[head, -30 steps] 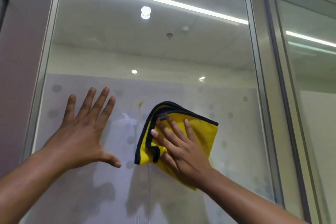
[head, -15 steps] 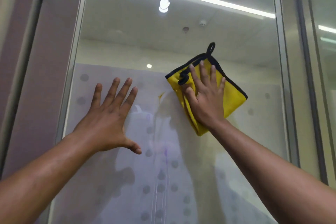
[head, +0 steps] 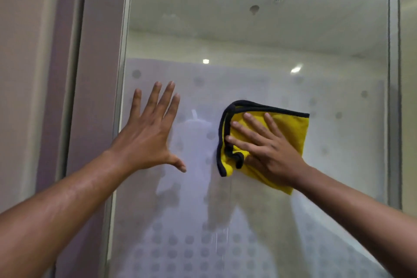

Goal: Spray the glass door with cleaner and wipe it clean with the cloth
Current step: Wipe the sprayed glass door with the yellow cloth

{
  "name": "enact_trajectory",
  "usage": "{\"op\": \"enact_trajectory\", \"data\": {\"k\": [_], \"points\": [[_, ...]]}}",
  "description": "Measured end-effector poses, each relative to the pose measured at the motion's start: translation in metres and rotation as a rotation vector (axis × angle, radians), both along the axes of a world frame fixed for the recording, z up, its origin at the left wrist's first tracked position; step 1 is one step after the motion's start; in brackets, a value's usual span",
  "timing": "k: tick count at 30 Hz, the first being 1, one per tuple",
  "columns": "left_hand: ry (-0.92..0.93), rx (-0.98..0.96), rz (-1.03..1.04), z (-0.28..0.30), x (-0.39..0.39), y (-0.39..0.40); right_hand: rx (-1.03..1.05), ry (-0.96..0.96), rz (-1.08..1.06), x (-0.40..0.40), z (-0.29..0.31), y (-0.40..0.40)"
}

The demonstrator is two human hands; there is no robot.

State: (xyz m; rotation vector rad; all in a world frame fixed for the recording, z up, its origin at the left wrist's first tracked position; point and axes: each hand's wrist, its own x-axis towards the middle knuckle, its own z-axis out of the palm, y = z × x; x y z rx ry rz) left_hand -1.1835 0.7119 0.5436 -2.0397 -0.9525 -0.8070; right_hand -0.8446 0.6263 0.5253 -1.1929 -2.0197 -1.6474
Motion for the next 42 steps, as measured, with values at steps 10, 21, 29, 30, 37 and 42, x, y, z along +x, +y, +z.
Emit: {"op": "enact_trajectory", "data": {"k": [10,21,29,30,37,42], "points": [[0.015,0.004,-0.027,-0.011,-0.004,0.014,0.211,0.373,0.045,-0.07,0.102,0.03],[0.027,0.032,-0.029,-0.011,-0.004,0.009,-0.018,0.279,0.06,-0.07,-0.184,0.013],[0.008,0.089,-0.027,-0.025,0.0,-0.014,-0.155,-0.127,0.121,-0.005,-0.165,-0.001],[0.022,0.109,-0.046,-0.037,0.003,-0.017,-0.059,0.025,0.113,-0.003,-0.149,-0.001],[0.131,0.0,-0.075,-0.122,0.04,-0.013,0.282,0.823,0.054,-0.073,-0.11,0.012],[0.06,-0.03,-0.196,-0.122,0.039,0.0,0.042,0.488,0.052,-0.071,-0.207,0.005]]}}
